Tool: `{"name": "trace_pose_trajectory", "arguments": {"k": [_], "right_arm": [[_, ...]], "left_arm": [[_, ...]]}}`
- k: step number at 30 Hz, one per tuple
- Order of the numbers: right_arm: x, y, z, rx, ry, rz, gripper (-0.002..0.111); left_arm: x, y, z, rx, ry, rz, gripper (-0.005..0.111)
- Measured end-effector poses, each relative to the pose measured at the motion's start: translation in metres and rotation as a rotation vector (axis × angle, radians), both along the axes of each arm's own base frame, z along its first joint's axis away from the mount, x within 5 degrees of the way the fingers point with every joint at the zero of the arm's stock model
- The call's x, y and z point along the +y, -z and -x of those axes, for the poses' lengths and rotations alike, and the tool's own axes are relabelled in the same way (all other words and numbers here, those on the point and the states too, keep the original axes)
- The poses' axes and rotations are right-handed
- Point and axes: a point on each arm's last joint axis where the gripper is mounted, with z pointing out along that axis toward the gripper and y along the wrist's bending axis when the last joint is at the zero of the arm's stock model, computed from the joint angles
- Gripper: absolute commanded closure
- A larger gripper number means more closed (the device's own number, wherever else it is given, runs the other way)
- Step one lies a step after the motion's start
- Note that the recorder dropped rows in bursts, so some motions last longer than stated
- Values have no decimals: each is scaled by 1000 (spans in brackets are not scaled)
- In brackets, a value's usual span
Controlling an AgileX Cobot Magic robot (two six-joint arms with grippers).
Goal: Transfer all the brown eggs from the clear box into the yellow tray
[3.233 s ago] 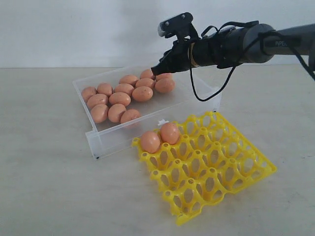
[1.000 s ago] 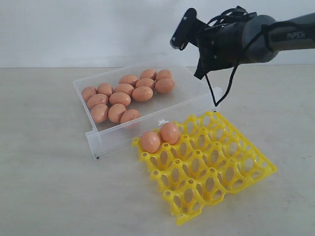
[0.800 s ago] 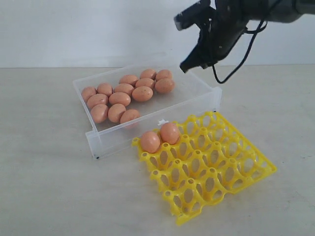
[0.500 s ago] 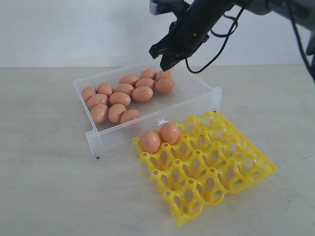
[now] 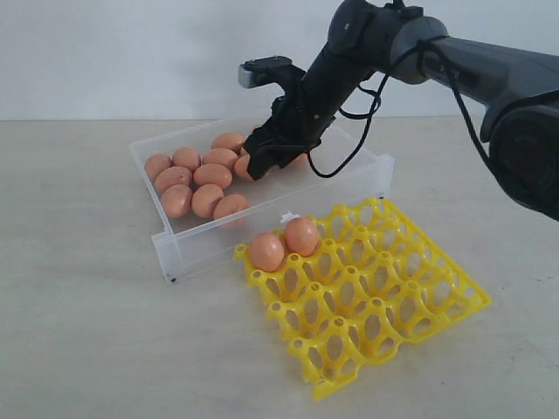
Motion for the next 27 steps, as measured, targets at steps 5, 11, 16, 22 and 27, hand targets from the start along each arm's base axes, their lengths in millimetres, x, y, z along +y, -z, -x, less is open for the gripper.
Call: {"name": "trace_pose_trajectory", "arguments": {"k": [5, 11, 16, 22, 27], "right_arm": [[25, -1, 9, 15, -32, -29, 54], [42, 0, 20, 88, -9, -37, 54], [42, 0, 21, 126, 31, -37, 54], [42, 18, 24, 221, 57, -23, 54], [45, 41, 23, 290, 90, -36, 54]], "left_arm": [[0, 0, 0, 0, 0, 0, 103], [0, 0, 0, 0, 0, 0, 103], [0, 0, 0, 0, 0, 0, 103], [0, 0, 0, 0, 0, 0, 103], [0, 0, 0, 0, 0, 0, 103]]}}
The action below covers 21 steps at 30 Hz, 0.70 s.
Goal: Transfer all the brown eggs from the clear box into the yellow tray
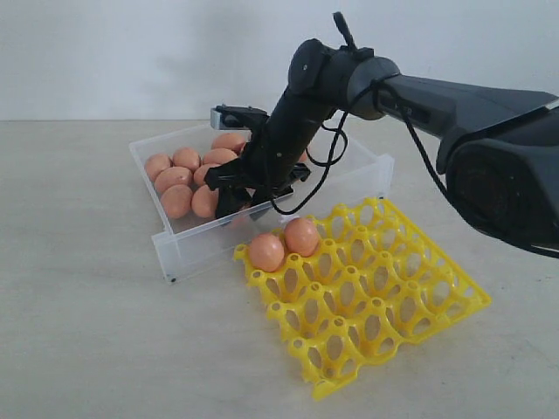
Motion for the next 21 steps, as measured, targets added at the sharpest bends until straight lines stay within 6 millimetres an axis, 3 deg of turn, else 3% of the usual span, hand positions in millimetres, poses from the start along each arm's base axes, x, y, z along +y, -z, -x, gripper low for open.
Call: {"name": "trace_pose_trajectory", "arguments": {"k": [11, 13, 17, 21], "right_arm": [[3, 3, -12, -28, 175, -50, 58], [3, 4, -12, -31, 186, -52, 67], [3, 5, -13, -34, 196, -51, 109], [-2, 6, -17, -60, 202, -29, 108]], "left_arm": [[0, 0, 0, 0, 0, 0, 103], [0, 0, 0, 0, 0, 0, 103], [0, 0, 0, 0, 0, 0, 103], [0, 0, 0, 0, 0, 0, 103]]}}
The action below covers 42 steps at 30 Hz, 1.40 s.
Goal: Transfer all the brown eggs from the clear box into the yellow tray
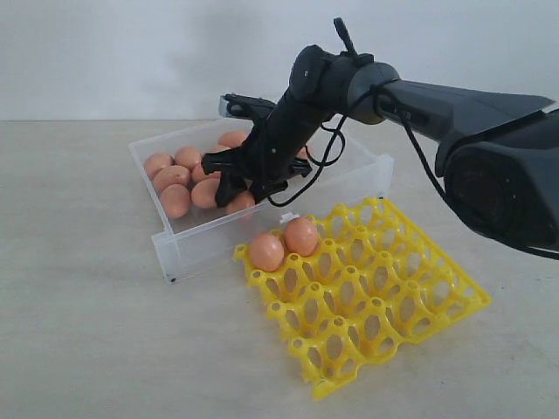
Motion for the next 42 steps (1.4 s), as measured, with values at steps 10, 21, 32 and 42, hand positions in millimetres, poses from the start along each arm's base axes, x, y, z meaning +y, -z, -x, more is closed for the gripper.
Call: {"name": "trace_pose_trajectory", "arguments": {"k": [10, 21, 32, 42], "right_arm": [[-41, -91, -6, -217, 56, 60, 108], [-87, -120, 54, -461, 259, 193, 108], [-140, -116, 202, -882, 488, 5, 108], [-139, -77, 197, -839, 388, -93, 108]], "left_arm": [[0, 0, 0, 0, 0, 0, 103], [0, 0, 0, 0, 0, 0, 103], [0, 0, 0, 0, 0, 0, 103], [0, 0, 0, 0, 0, 0, 103]]}}
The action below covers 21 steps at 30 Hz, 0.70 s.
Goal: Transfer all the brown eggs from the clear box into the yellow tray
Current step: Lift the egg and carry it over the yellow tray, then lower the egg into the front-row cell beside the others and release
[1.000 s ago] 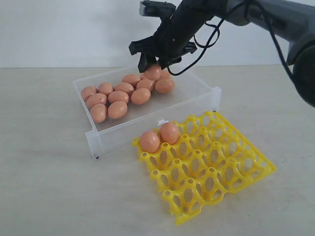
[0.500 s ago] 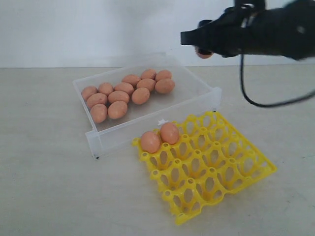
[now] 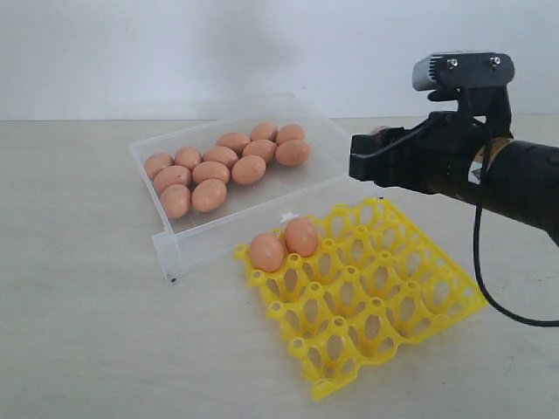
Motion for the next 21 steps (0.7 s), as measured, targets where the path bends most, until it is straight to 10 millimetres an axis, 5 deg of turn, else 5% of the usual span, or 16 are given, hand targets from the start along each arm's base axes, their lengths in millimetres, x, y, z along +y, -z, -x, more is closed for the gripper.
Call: {"name": "trace_pose_trajectory", "arguments": {"k": [10, 21], "right_arm": [[-64, 23, -16, -6, -394, -259, 108], [-30, 64, -44, -18, -762, -99, 108]], "left_arm": [[0, 0, 0, 0, 0, 0, 103], [0, 0, 0, 0, 0, 0, 103]]}}
